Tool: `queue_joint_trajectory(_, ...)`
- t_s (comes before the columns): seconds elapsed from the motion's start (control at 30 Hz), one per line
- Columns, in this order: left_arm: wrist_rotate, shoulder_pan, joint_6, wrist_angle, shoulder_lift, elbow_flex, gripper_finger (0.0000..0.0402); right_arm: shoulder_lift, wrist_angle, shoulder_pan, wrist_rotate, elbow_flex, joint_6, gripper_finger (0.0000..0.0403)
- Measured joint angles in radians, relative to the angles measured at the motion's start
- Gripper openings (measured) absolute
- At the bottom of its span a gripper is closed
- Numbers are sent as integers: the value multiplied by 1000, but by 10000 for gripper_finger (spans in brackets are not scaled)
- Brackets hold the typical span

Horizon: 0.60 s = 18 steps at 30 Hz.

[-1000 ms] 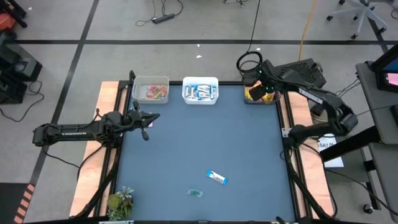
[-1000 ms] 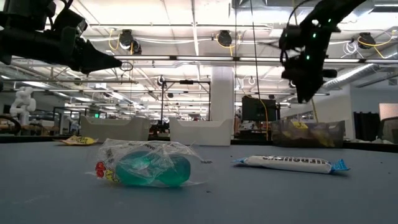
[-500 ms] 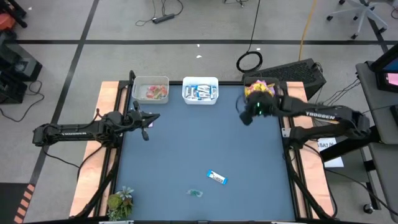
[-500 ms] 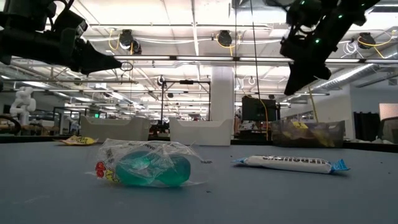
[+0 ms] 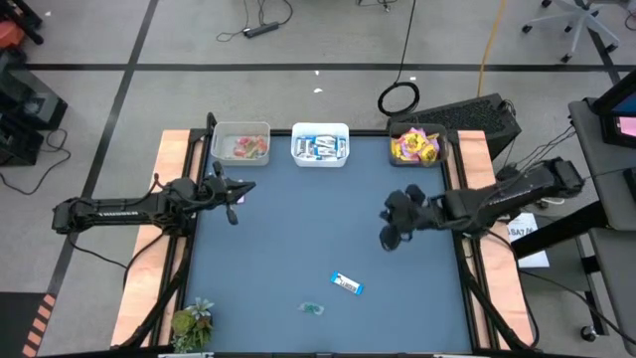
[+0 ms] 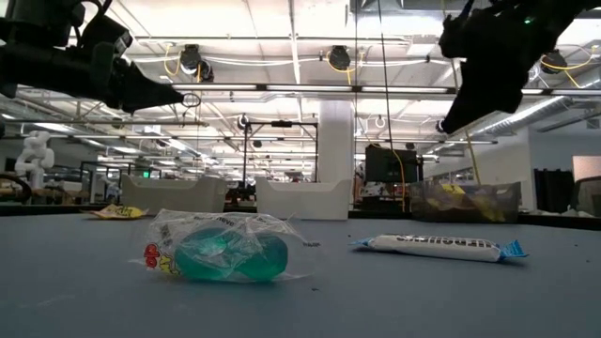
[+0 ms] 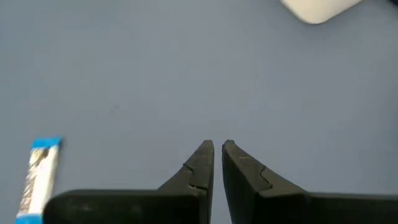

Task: Sort candy
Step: Put the white chocolate into the white bin

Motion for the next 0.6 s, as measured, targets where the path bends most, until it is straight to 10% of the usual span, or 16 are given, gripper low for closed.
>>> queue_joint_trajectory(0.6, 0, 0, 0, -7, 0, 0, 7, 335, 281, 286, -44, 0, 158, 85)
